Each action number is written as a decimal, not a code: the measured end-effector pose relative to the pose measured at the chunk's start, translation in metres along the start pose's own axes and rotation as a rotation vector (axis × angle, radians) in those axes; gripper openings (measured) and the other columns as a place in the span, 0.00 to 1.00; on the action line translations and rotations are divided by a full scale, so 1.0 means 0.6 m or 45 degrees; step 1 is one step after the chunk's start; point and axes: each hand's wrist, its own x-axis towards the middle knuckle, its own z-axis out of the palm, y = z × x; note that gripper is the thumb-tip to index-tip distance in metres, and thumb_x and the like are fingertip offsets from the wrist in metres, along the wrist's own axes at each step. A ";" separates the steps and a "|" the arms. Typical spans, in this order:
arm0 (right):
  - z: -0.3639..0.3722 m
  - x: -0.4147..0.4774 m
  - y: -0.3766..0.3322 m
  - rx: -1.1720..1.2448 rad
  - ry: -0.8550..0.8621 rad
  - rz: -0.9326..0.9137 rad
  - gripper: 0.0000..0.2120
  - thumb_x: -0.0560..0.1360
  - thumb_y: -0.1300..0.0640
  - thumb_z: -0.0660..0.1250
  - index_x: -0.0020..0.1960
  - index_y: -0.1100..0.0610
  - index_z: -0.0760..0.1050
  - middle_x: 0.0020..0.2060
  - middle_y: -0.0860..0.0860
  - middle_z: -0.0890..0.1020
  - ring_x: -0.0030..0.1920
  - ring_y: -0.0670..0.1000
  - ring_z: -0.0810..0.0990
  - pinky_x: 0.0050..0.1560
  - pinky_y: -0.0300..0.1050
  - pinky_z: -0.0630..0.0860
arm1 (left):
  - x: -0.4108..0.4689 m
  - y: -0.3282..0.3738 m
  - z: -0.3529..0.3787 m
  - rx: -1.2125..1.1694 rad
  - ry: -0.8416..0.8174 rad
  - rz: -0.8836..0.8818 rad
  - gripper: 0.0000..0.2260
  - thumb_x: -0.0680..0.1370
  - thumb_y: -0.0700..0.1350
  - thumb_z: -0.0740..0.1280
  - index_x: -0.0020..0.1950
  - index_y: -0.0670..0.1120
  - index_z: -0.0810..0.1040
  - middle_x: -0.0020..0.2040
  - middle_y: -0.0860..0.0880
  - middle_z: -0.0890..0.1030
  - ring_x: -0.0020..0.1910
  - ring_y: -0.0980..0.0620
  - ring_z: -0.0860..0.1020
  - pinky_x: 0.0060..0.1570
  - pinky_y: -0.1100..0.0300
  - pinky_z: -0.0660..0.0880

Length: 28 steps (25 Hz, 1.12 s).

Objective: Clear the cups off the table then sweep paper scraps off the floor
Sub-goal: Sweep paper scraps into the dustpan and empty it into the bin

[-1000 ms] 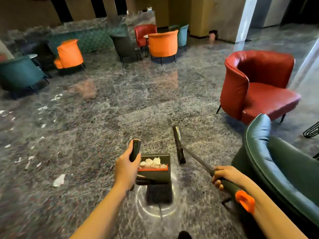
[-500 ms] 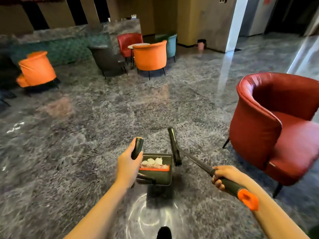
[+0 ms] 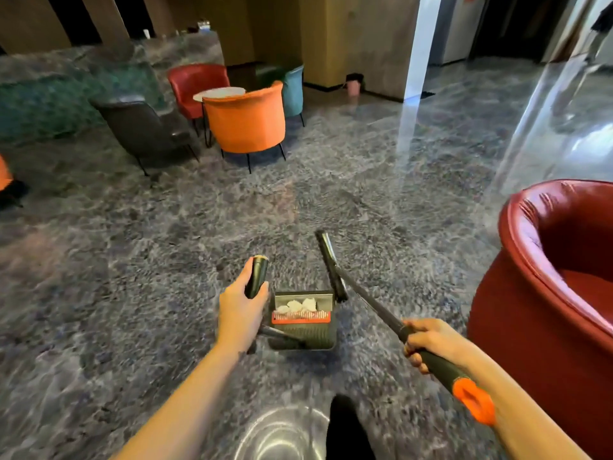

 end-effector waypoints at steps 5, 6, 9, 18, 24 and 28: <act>-0.081 0.298 -0.256 -0.012 0.006 0.034 0.13 0.75 0.76 0.55 0.53 0.62 0.66 0.28 0.57 0.69 0.15 0.48 0.68 0.15 0.34 0.65 | 0.369 0.028 0.119 0.070 0.004 -0.026 0.24 0.78 0.41 0.66 0.74 0.48 0.66 0.55 0.40 0.81 0.47 0.37 0.79 0.43 0.49 0.75; -0.093 0.352 -0.316 -0.036 0.003 0.023 0.12 0.75 0.76 0.55 0.53 0.63 0.67 0.27 0.57 0.69 0.15 0.48 0.68 0.16 0.34 0.66 | 0.447 0.039 0.140 0.083 0.013 -0.033 0.24 0.78 0.41 0.66 0.74 0.48 0.66 0.54 0.41 0.82 0.42 0.39 0.79 0.41 0.50 0.75; -0.138 0.541 -0.469 -0.080 0.010 0.023 0.15 0.74 0.76 0.55 0.59 0.71 0.69 0.26 0.57 0.69 0.15 0.48 0.69 0.16 0.33 0.65 | 0.676 0.046 0.218 0.111 -0.018 -0.015 0.24 0.78 0.41 0.67 0.73 0.48 0.66 0.50 0.43 0.82 0.34 0.49 0.74 0.36 0.54 0.73; -0.294 1.086 -0.910 -0.078 0.187 -0.001 0.11 0.73 0.77 0.56 0.50 0.66 0.70 0.25 0.57 0.70 0.15 0.47 0.69 0.15 0.33 0.65 | 1.368 0.059 0.472 0.065 -0.099 0.002 0.24 0.78 0.40 0.67 0.73 0.48 0.66 0.52 0.45 0.82 0.33 0.49 0.73 0.38 0.47 0.76; -0.428 1.411 -1.176 -0.151 0.257 0.053 0.11 0.71 0.77 0.56 0.37 0.66 0.71 0.17 0.54 0.71 0.14 0.47 0.68 0.15 0.34 0.65 | 1.800 0.102 0.677 0.180 -0.228 0.027 0.25 0.78 0.42 0.66 0.74 0.48 0.64 0.39 0.43 0.80 0.31 0.48 0.73 0.34 0.46 0.74; -0.561 1.681 -1.337 -0.157 0.248 0.025 0.14 0.71 0.77 0.58 0.55 0.78 0.70 0.21 0.56 0.71 0.15 0.49 0.69 0.16 0.36 0.67 | 2.095 0.097 0.858 0.172 -0.181 0.034 0.24 0.78 0.43 0.66 0.74 0.48 0.65 0.41 0.41 0.81 0.33 0.45 0.75 0.35 0.47 0.74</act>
